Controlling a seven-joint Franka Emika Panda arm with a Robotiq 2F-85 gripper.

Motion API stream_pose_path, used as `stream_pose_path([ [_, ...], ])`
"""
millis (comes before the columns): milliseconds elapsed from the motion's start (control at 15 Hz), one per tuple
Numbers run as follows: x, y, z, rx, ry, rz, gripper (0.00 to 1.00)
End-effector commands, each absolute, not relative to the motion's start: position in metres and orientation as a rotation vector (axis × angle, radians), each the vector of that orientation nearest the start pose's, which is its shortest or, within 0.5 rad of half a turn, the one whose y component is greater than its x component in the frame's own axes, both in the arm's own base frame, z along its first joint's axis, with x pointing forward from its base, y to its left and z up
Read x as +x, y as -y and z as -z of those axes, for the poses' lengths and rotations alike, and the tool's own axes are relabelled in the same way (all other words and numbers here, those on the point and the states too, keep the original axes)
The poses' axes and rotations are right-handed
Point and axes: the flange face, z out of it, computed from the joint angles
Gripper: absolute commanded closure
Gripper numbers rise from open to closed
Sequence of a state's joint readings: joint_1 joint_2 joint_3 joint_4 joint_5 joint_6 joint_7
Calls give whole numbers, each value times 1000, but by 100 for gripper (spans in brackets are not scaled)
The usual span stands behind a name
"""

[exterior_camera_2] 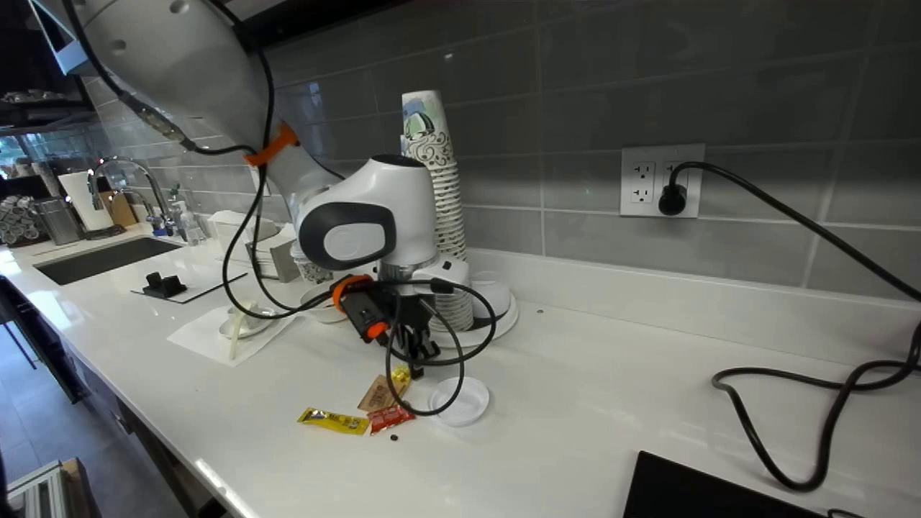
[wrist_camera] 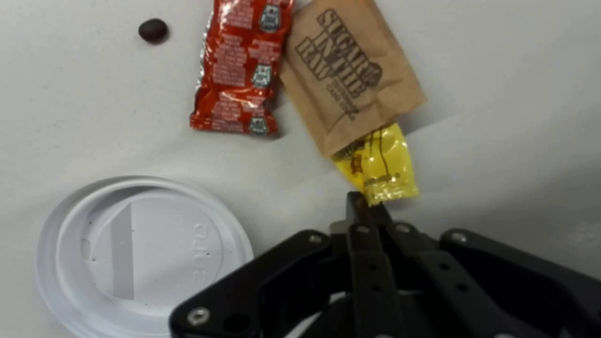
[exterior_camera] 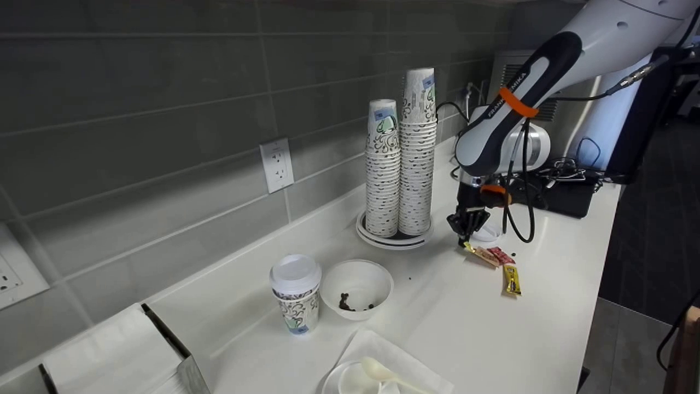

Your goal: Pick up the yellow sauce package and place it on the white lid

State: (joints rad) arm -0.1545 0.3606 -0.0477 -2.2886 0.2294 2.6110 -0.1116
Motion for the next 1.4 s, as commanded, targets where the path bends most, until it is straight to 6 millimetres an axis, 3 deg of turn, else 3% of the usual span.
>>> stream_pose_path([
  [0, 502, 115, -226, -2993, -588, 13, 100],
  [400, 482, 125, -266, -2900, -826, 59, 100],
  [667, 475, 137, -280, -2842, -985, 102, 100],
  [1333, 476, 185, -278, -2729, -1330, 154, 100],
])
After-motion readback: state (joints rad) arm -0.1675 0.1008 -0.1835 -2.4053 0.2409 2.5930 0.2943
